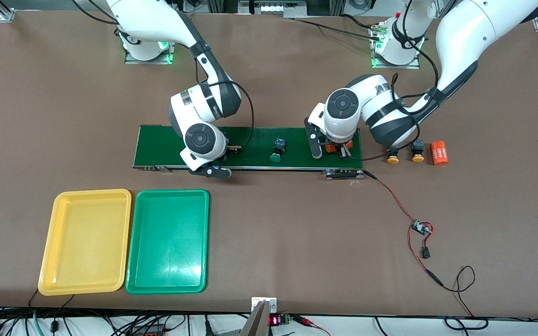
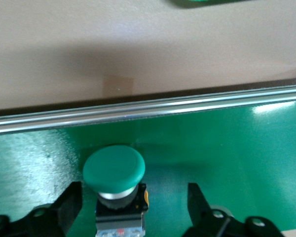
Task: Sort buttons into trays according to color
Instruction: 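Carry the green button into the green tray with the right gripper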
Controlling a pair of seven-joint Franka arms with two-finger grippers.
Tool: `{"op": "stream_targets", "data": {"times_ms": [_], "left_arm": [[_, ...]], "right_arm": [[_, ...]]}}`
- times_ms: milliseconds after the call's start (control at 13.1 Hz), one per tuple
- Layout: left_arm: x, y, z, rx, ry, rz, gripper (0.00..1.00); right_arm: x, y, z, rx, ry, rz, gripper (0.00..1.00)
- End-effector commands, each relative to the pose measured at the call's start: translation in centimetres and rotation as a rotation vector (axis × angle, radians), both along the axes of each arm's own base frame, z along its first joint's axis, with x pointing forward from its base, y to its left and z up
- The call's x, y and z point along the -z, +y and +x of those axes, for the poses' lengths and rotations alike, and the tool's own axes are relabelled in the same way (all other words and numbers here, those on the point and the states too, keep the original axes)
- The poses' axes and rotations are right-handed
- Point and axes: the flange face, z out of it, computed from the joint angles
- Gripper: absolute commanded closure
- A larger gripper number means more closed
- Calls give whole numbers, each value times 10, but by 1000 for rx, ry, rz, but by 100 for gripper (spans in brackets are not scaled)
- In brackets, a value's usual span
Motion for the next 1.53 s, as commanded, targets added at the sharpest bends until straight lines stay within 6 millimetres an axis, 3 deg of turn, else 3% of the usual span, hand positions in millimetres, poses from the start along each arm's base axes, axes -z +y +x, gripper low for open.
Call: {"op": "stream_targets", "data": {"times_ms": [0, 229, 458, 610, 763, 915, 1144, 1296, 1449], "left_arm": [[3, 1, 4, 17, -11, 5, 0], [-25, 15, 16, -27, -37, 74, 0], [-63, 38, 50, -177, -47, 148, 0], [-86, 54, 73, -326, -64, 171, 0], [-106, 89, 92, -526, -43, 216, 0], [-122, 127, 114, -618, -52, 210, 0], [-123, 183, 139, -727, -59, 221, 0], [-122, 214, 148, -853, 10, 206, 0], [-104, 263, 147, -1030, 118, 211, 0]], "right_arm": [[-7, 0, -4, 58, -2, 2, 69], [-10, 1, -3, 78, -6, -2, 80], [-22, -7, 8, 100, -29, 4, 85], [-48, -30, 40, 118, -106, -7, 85], [-74, -56, 72, 127, -186, -29, 87], [-85, -87, 96, 169, -226, -28, 87], [-100, -112, 132, 194, -287, -15, 87], [-89, -126, 151, 210, -318, -18, 86], [-75, -146, 164, 193, -339, -17, 86]]}}
